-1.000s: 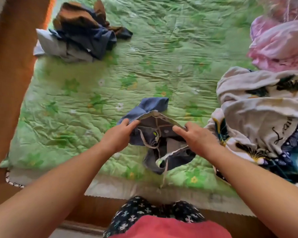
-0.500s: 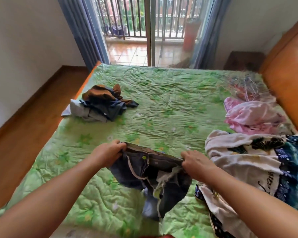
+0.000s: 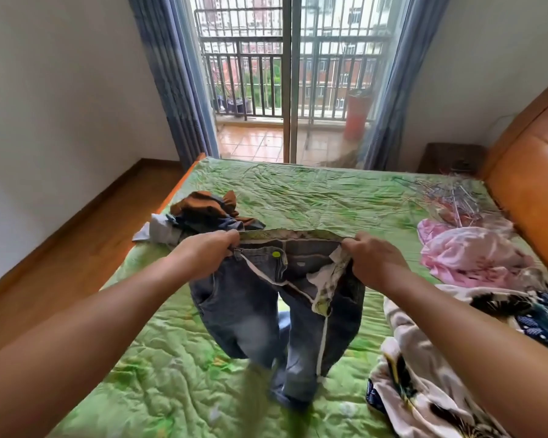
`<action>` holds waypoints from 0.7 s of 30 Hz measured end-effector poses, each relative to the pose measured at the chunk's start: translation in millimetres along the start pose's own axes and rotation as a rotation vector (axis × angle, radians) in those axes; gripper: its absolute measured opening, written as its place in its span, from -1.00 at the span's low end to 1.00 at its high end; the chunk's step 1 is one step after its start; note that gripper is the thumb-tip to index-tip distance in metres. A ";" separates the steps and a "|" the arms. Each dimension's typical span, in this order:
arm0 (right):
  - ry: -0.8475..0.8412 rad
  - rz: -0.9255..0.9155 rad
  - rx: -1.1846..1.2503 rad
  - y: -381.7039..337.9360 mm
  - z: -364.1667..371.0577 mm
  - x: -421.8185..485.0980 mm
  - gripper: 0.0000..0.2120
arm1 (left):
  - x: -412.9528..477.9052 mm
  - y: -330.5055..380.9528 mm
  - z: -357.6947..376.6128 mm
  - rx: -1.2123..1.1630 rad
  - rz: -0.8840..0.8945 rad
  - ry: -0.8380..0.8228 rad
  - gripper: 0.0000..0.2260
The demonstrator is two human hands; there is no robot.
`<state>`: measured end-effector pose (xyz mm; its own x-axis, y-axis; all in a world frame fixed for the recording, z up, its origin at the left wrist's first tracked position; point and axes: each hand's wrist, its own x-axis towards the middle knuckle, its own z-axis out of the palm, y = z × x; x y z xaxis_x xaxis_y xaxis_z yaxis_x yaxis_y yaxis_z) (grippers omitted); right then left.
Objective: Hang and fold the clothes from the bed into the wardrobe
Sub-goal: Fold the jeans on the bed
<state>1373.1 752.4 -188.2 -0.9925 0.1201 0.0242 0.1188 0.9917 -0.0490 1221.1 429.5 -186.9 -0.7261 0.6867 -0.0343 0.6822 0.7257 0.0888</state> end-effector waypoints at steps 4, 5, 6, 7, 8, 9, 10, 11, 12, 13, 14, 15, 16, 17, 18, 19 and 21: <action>0.139 -0.024 -0.248 -8.3 -23.6 10.0 -0.68 | 5.2 -1.1 -26.8 0.035 -0.003 0.052 -0.87; 0.167 -0.018 -0.295 -9.7 -29.6 11.5 -0.71 | 6.6 -1.6 -31.7 0.034 0.034 0.047 -0.90; 0.195 -0.010 -0.326 -10.4 -35.5 12.6 -0.74 | 7.7 -1.9 -36.8 0.024 0.069 0.049 -0.86; 0.218 -0.009 -0.346 -10.5 -41.3 13.1 -0.76 | 8.4 -2.8 -41.9 0.015 0.087 0.072 -0.79; 0.236 -0.026 -0.360 -10.0 -46.7 13.3 -0.77 | 8.1 -2.6 -47.0 0.027 0.104 0.112 -0.75; 0.242 -0.060 -0.362 -9.1 -51.4 12.9 -0.79 | 7.6 -3.2 -51.2 0.033 0.120 0.154 -0.73; 0.244 -0.098 -0.349 -8.1 -55.4 12.9 -0.82 | 6.9 -3.1 -55.5 0.034 0.132 0.178 -0.70; 0.245 -0.120 -0.319 -6.5 -58.7 13.4 -0.83 | 6.8 -3.7 -58.1 0.039 0.144 0.195 -0.67; 0.246 -0.112 -0.268 -5.0 -62.2 13.8 -0.84 | 6.2 -3.8 -60.8 0.040 0.142 0.213 -0.65; 0.260 -0.077 -0.206 -3.6 -66.0 14.5 -0.84 | 6.6 -5.4 -62.8 0.035 0.123 0.243 -0.63; 0.283 -0.030 -0.147 -1.4 -69.2 15.3 -0.86 | 6.5 -7.1 -65.7 0.015 0.089 0.286 -0.61; 0.309 0.002 -0.111 1.1 -72.9 16.6 -0.88 | 8.0 -10.0 -68.7 0.006 0.060 0.334 -0.60; 0.336 0.005 -0.105 4.0 -76.1 18.2 -0.90 | 9.2 -12.0 -72.8 0.005 0.050 0.374 -0.61; 0.365 -0.019 -0.124 7.3 -79.0 19.5 -0.92 | 10.7 -13.5 -77.3 0.018 0.058 0.400 -0.63; 0.391 -0.062 -0.153 10.5 -81.9 20.8 -0.89 | 12.0 -13.1 -83.0 0.039 0.075 0.395 -0.65; 0.403 -0.121 -0.191 14.1 -84.8 22.1 -0.81 | 14.8 -13.5 -87.7 0.079 0.104 0.368 -0.67; 0.410 -0.237 -0.284 19.6 -91.1 25.2 -0.56 | 19.9 -12.9 -95.5 0.139 0.151 0.348 -0.65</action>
<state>1353.2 779.0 -97.6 -0.9068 -0.1565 0.3913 -0.0468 0.9602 0.2754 1189.7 429.8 -93.7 -0.5864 0.7482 0.3104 0.7710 0.6331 -0.0694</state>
